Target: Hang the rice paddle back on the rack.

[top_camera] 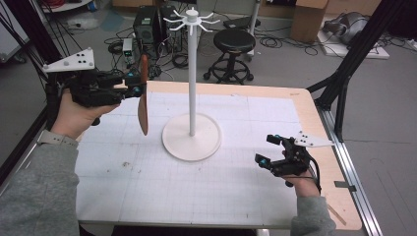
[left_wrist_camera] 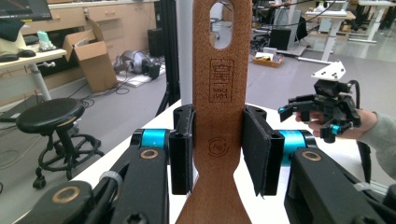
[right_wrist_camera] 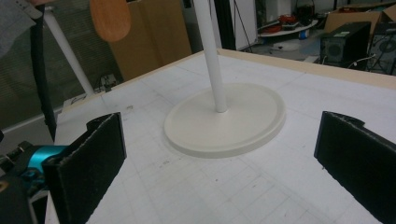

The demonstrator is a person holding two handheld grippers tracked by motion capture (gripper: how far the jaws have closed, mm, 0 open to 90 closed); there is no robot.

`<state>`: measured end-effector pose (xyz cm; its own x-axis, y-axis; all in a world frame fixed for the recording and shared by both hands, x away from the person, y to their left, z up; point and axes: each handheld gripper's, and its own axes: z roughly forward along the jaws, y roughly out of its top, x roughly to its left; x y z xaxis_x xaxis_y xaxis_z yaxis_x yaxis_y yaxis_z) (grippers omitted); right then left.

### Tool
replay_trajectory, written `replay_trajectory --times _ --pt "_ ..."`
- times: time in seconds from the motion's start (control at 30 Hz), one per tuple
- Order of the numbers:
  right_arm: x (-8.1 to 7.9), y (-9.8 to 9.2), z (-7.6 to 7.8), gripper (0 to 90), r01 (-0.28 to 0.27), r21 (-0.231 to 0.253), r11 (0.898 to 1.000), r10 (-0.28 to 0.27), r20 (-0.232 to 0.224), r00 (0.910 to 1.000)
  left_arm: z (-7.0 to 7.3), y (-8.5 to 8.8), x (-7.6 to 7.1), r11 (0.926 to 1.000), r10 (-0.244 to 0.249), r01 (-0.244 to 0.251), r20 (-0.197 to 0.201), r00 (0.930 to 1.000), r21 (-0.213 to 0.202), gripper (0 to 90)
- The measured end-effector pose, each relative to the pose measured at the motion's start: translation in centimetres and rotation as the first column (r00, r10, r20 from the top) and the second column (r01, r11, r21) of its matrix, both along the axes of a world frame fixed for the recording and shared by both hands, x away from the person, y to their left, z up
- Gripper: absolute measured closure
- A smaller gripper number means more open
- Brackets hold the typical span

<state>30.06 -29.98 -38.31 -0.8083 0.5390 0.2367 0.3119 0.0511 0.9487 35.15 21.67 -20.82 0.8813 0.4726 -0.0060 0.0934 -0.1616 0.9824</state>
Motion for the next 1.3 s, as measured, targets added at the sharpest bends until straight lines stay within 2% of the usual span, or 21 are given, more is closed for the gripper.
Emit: replay_trajectory --times 0.27,0.7,0.93,1.1,1.17,1.3 --pt "0.1 0.0 0.0 1.0 -0.004 0.008 1.000 0.004 -0.006 1.0000 0.7 -0.4 0.8 0.9999 -0.007 0.007 0.002 1.0000 -0.011 65.2" --pt "0.0 -0.4 0.1 1.0 0.004 0.022 1.000 -0.004 -0.001 1.0000 3.3 -2.0 1.5 0.9997 -0.020 0.020 0.025 0.9995 -0.010 65.2" --pt "-0.1 -0.5 0.1 1.0 0.011 0.027 1.000 -0.011 0.003 0.9999 4.3 -2.7 2.0 1.0000 -0.007 0.007 0.029 0.9996 -0.004 65.2" --pt "0.0 -0.5 0.1 1.0 0.010 0.029 1.000 -0.010 0.001 0.9999 4.9 -3.1 2.2 0.9992 0.014 -0.012 0.036 0.9993 -0.038 65.2" --pt "0.0 -0.5 0.1 1.0 0.010 0.028 1.000 -0.010 0.002 0.9999 5.0 -3.3 2.3 0.9990 0.028 -0.027 0.034 0.9990 -0.036 65.2" --pt "-0.1 -0.6 0.1 1.0 0.014 0.033 0.999 -0.014 0.000 0.9999 5.1 -3.6 2.5 0.9986 0.027 -0.026 0.033 0.9991 -0.047 65.2"
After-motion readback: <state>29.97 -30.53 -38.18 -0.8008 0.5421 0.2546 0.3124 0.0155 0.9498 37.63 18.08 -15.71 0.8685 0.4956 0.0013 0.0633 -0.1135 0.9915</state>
